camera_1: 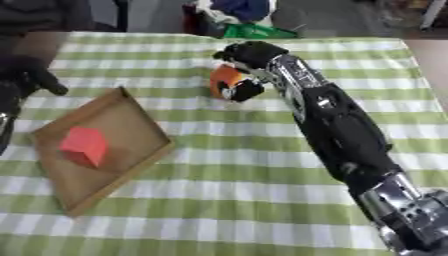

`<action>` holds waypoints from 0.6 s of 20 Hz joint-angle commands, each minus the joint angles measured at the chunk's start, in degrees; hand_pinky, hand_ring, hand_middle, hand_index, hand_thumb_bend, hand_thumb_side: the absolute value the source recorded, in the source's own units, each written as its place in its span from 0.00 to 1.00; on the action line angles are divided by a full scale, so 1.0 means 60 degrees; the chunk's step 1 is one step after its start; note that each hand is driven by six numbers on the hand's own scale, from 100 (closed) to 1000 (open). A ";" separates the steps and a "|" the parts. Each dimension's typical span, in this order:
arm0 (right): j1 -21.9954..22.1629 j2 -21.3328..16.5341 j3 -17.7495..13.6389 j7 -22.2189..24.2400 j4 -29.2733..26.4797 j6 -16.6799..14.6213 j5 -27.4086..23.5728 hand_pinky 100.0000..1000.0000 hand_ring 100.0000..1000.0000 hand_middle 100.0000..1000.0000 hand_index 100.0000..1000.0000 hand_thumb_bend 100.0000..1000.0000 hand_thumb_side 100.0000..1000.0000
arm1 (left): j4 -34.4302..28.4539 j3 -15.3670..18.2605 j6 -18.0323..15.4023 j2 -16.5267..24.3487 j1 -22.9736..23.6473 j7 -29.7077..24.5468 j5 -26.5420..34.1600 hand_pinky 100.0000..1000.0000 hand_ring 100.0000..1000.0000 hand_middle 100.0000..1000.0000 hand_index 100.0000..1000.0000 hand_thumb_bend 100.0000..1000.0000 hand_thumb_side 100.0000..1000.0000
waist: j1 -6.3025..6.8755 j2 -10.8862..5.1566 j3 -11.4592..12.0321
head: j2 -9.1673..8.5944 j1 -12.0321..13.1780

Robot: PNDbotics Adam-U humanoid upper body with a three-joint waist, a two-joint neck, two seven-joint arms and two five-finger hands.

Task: Pick up objects on the table and place them in the box.

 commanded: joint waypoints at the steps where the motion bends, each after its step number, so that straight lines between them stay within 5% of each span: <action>1: -0.0160 -0.0077 -0.0115 -0.0138 0.0033 0.0081 0.0148 0.80 0.80 0.83 1.00 0.00 0.58 | -0.0064 0.0078 -0.0041 0.0169 -0.0099 -0.0013 0.0003 0.60 0.52 0.51 0.74 0.10 0.58 | 0.0044 -0.0147 0.0003 | 0.0033 -0.0024; 12: -0.0110 0.0027 -0.0179 -0.0206 0.0430 0.0154 0.0203 0.79 0.80 0.82 1.00 0.00 0.62 | -0.0049 0.0071 -0.0061 0.0171 -0.0113 -0.0030 0.0013 0.60 0.52 0.52 0.74 0.10 0.58 | 0.0079 -0.0120 -0.0016 | 0.0033 -0.0066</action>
